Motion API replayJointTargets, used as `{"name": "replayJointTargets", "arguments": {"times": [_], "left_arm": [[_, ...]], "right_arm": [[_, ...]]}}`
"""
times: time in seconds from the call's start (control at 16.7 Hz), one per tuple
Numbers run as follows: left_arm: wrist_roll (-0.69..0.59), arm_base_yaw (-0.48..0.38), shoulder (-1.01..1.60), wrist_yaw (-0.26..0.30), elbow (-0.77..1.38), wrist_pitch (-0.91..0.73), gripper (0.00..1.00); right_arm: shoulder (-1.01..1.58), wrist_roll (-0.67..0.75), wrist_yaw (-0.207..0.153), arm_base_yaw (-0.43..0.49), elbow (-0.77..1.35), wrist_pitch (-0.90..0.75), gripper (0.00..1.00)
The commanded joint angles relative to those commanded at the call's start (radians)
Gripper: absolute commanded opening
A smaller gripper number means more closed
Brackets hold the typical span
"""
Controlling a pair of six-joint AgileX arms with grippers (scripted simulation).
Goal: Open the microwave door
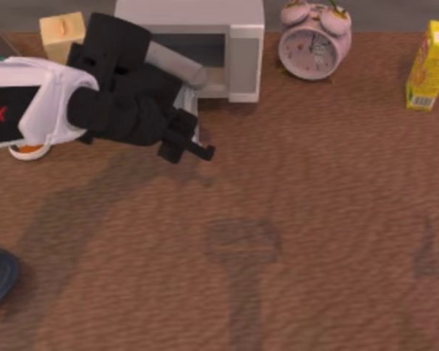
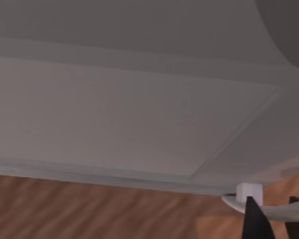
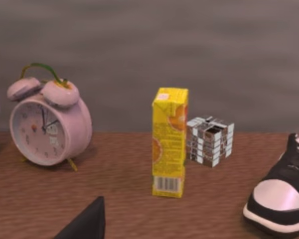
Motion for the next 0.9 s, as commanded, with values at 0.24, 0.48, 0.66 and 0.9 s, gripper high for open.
{"name": "replayJointTargets", "arguments": {"times": [0.24, 0.48, 0.66, 0.9], "left_arm": [[0.000, 0.000, 0.000, 0.000, 0.000, 0.000, 0.00], [0.000, 0.000, 0.000, 0.000, 0.000, 0.000, 0.00], [0.000, 0.000, 0.000, 0.000, 0.000, 0.000, 0.00], [0.005, -0.002, -0.001, 0.014, -0.004, -0.004, 0.00]], "right_arm": [[0.000, 0.000, 0.000, 0.000, 0.000, 0.000, 1.00], [0.000, 0.000, 0.000, 0.000, 0.000, 0.000, 1.00], [0.000, 0.000, 0.000, 0.000, 0.000, 0.000, 1.00], [0.000, 0.000, 0.000, 0.000, 0.000, 0.000, 1.00]]}}
